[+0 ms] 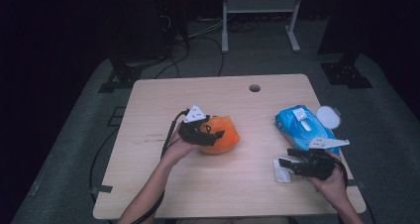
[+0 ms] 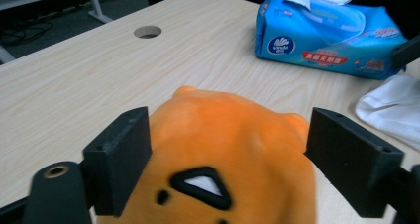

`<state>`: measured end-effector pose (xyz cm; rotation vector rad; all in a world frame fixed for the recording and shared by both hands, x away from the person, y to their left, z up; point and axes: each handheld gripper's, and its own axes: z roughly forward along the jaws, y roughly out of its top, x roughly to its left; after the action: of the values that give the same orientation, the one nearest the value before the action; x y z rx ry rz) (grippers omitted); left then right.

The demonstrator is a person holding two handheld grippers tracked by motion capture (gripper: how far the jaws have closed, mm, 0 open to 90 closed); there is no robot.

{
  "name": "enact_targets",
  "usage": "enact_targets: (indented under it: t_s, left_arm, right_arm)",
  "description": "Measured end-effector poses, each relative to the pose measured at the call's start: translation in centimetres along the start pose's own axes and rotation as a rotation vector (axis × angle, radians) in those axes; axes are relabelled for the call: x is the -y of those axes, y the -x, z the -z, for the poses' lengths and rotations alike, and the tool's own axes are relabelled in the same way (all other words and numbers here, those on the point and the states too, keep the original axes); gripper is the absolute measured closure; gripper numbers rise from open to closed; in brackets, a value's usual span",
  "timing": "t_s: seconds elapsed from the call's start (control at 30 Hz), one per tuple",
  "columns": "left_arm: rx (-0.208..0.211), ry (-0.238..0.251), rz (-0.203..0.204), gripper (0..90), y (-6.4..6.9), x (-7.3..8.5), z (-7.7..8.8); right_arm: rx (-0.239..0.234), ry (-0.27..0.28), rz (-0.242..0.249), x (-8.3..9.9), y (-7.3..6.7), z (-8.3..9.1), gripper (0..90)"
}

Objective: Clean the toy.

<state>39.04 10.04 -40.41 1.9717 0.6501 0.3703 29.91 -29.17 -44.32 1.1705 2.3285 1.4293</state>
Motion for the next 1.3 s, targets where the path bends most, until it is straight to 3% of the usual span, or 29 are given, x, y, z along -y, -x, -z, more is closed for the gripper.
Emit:
enact_targets:
  t_s: [0.1, 0.33, 0.57, 1.3]
  left_arm:
    - [-0.006, 0.011, 0.003, 14.8, 0.0, 0.0, 0.7]
    - [-0.027, 0.034, 0.056, 11.7, -0.5, 0.8, 2.6]
    - [-0.049, 0.039, 0.058, 11.0, -1.0, 1.5, 4.5]
    - [-0.072, 0.036, 0.089, 10.5, -1.2, 4.3, 6.3]
  right_arm:
    - [0.007, -0.003, 0.002, 0.0, -0.2, 0.0, 36.1]
    - [0.017, 0.009, 0.011, -0.2, -0.6, 0.3, 35.0]
    - [0.020, 0.017, 0.003, -0.2, -0.4, 0.3, 34.9]
    - [0.026, 0.007, -0.006, 0.0, -0.3, 0.2, 33.4]
